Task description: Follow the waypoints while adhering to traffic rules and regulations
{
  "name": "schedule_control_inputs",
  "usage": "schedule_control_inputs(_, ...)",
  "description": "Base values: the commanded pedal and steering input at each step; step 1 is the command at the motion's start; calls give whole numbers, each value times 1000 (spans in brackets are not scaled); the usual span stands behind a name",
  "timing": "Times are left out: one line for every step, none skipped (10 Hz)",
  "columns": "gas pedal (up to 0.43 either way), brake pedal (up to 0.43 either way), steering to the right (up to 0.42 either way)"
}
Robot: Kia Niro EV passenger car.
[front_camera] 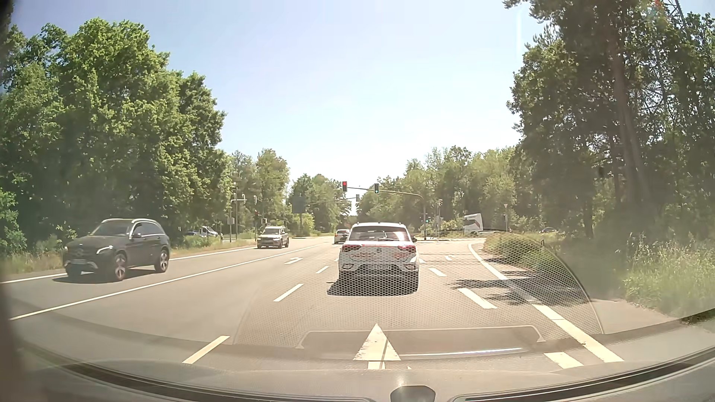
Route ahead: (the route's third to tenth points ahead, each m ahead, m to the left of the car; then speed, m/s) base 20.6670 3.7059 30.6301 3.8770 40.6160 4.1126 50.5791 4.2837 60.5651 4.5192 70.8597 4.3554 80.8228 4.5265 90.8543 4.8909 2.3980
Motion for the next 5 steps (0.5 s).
schedule_control_inputs(287, 30, -4)
schedule_control_inputs(287, 30, -4)
schedule_control_inputs(299, 30, -4)
schedule_control_inputs(311, 30, -4)
schedule_control_inputs(331, 30, -4)
